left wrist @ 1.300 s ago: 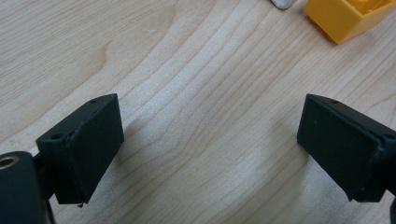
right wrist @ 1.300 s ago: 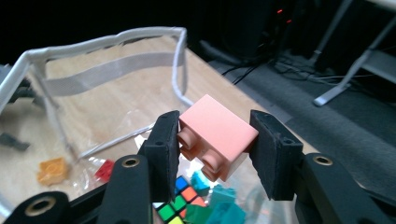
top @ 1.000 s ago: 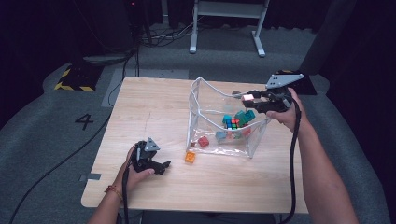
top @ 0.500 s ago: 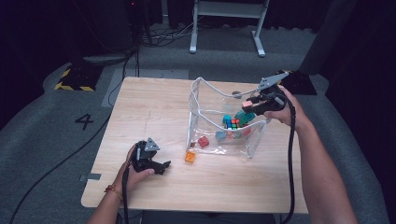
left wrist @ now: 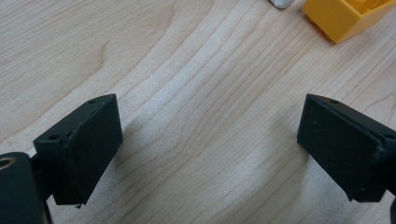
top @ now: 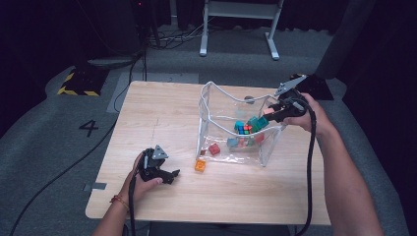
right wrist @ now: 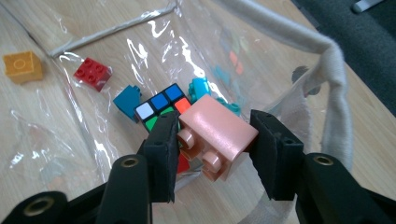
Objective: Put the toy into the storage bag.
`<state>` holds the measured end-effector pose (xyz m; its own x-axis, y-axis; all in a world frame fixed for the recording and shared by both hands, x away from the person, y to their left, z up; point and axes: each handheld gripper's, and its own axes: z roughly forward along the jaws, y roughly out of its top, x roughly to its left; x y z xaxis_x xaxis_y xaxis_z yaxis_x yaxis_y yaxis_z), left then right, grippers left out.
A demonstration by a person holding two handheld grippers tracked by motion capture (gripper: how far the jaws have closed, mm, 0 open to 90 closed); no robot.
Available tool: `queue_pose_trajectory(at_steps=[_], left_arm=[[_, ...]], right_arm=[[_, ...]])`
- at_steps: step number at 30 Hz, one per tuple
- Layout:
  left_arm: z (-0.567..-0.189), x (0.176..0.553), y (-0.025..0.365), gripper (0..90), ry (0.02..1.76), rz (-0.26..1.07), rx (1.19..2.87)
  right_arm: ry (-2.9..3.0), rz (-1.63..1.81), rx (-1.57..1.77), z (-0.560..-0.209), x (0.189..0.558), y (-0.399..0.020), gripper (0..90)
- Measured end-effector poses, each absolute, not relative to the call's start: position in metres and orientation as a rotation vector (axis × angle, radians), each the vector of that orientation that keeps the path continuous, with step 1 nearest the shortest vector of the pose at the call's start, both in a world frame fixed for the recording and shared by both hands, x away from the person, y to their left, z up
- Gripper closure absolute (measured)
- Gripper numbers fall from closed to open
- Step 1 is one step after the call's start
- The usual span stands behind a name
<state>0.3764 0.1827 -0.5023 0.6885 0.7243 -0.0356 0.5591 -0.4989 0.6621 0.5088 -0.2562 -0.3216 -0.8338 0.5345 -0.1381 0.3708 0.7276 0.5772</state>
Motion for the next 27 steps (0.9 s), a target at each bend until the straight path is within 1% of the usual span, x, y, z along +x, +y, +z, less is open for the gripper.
queue_pose_trajectory(at_steps=[6, 11, 15, 17, 21, 27], left_arm=[[-0.502, 0.376, 0.183, 6.9, 0.979, 0.325, 2.239], [-0.502, 0.376, 0.183, 6.9, 0.979, 0.326, 2.239], [-0.502, 0.376, 0.183, 6.8, 0.979, 0.327, 2.240], [-0.502, 0.376, 0.182, 6.7, 0.982, 0.331, 2.238], [-0.502, 0.376, 0.182, 6.7, 0.982, 0.331, 2.238], [-0.502, 0.376, 0.182, 6.7, 0.985, 0.335, 2.237]], right_arm=[[2.562, 0.916, 0.745, -0.316, 0.498, -0.258, 45.1], [2.461, 1.055, 0.746, -0.311, 0.481, -0.268, 40.9], [2.354, 1.125, 0.778, -0.304, 0.463, -0.278, 33.9], [2.285, 1.175, 0.800, -0.300, 0.452, -0.283, 28.2], [2.158, 1.274, 0.845, -0.296, 0.431, -0.298, 27.7], [2.101, 1.273, 0.898, -0.311, 0.402, -0.312, 27.5]])
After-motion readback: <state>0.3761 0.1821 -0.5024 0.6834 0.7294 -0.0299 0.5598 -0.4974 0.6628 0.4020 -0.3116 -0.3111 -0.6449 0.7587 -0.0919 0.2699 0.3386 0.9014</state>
